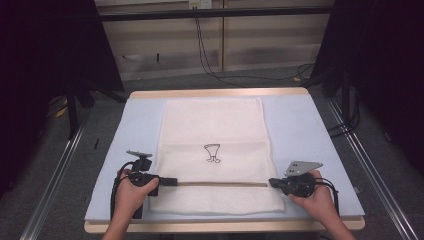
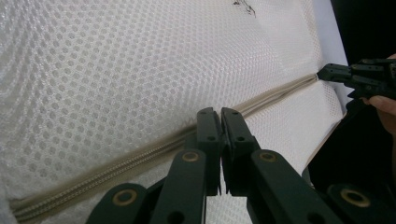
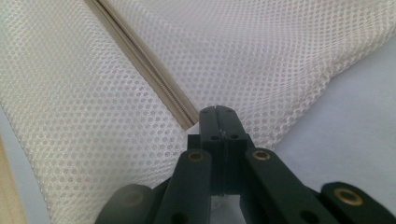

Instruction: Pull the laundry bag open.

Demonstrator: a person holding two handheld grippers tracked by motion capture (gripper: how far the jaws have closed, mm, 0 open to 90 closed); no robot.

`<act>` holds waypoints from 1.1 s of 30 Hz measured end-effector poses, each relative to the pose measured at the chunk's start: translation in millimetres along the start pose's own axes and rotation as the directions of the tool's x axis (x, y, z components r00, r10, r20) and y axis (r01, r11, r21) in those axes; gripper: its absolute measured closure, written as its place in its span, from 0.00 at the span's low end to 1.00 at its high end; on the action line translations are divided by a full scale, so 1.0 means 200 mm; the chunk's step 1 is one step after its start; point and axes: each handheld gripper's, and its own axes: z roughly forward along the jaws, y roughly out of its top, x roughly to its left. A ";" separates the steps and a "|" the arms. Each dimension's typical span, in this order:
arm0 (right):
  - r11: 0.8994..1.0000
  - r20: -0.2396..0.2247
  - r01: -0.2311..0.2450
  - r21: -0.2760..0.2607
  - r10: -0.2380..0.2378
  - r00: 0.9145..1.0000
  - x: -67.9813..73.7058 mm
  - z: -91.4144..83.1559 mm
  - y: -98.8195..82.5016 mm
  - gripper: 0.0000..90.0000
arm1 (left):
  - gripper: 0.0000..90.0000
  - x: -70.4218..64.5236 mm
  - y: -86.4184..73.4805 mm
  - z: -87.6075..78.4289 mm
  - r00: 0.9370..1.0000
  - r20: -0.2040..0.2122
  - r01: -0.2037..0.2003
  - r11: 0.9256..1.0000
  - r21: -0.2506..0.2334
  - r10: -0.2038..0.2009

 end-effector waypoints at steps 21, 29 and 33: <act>1.000 0.002 -0.001 0.000 0.001 1.000 0.00 0.00 0.00 1.00 | 0.97 0.01 0.00 -0.02 1.000 -0.008 0.005 1.000 0.004 -0.005; 1.000 0.002 0.000 0.000 0.000 1.000 0.00 0.00 0.00 1.00 | 0.97 0.01 0.00 -0.03 1.000 -0.011 0.000 1.000 0.005 0.000; 1.000 0.003 0.002 0.001 -0.002 1.000 0.00 0.00 0.00 1.00 | 0.97 0.02 -0.01 -0.03 1.000 -0.027 -0.001 1.000 0.000 0.001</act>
